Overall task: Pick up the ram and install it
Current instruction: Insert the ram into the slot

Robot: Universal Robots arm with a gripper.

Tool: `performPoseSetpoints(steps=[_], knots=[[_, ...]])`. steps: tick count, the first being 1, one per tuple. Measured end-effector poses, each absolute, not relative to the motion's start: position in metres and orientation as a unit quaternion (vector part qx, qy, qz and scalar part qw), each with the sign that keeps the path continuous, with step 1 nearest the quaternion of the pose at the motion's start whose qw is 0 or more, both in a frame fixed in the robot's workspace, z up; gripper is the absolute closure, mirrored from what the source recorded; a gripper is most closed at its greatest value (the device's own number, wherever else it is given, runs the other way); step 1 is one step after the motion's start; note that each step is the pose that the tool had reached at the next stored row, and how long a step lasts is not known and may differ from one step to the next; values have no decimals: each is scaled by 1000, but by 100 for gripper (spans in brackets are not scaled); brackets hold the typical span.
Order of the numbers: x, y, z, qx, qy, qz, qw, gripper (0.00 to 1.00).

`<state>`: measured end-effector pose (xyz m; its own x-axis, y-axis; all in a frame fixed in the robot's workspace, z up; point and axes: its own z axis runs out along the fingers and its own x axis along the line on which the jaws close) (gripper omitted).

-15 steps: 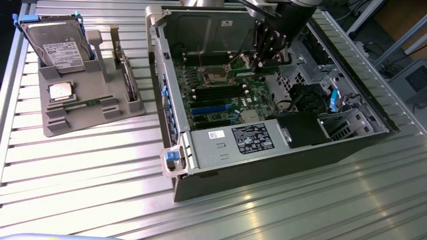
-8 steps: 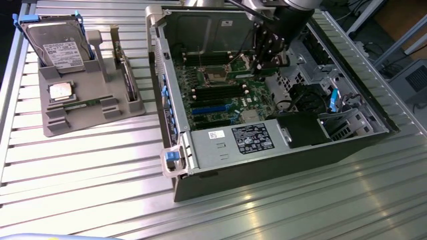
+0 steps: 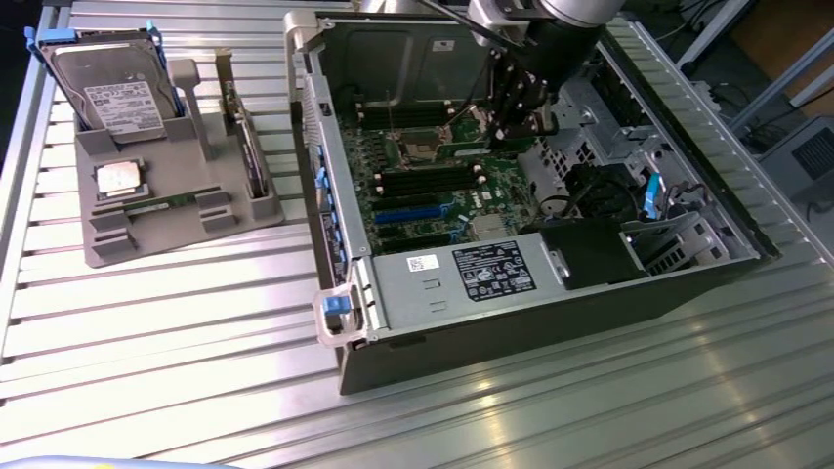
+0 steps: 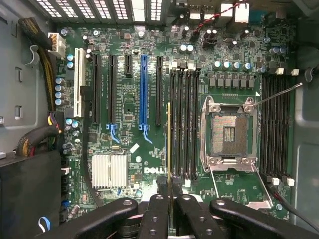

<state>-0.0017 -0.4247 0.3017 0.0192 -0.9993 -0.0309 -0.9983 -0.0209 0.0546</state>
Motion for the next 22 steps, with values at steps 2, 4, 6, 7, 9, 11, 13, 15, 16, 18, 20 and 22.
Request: performPoseSetpoints(steps=[2,4,6,7,9,11,13,15,16,18,20,22], knots=[[-2,-424,300,714,-700,-30,9,87],[-2,-423,299,714,-700,-30,9,87],[-2,-421,297,714,-700,-30,9,87],[-2,-420,297,714,-700,-30,9,87],[-2,-419,296,714,-700,-30,9,87],[-2,-418,294,714,-700,-30,9,87],[-2,-418,291,714,-700,-30,9,87],[-2,-418,289,713,-700,-30,9,87],[-2,-418,288,713,-700,-30,9,87],[-2,-418,287,713,-700,-30,9,87],[-2,-418,286,713,-700,-30,9,87],[-2,-417,285,713,-701,-30,9,87]])
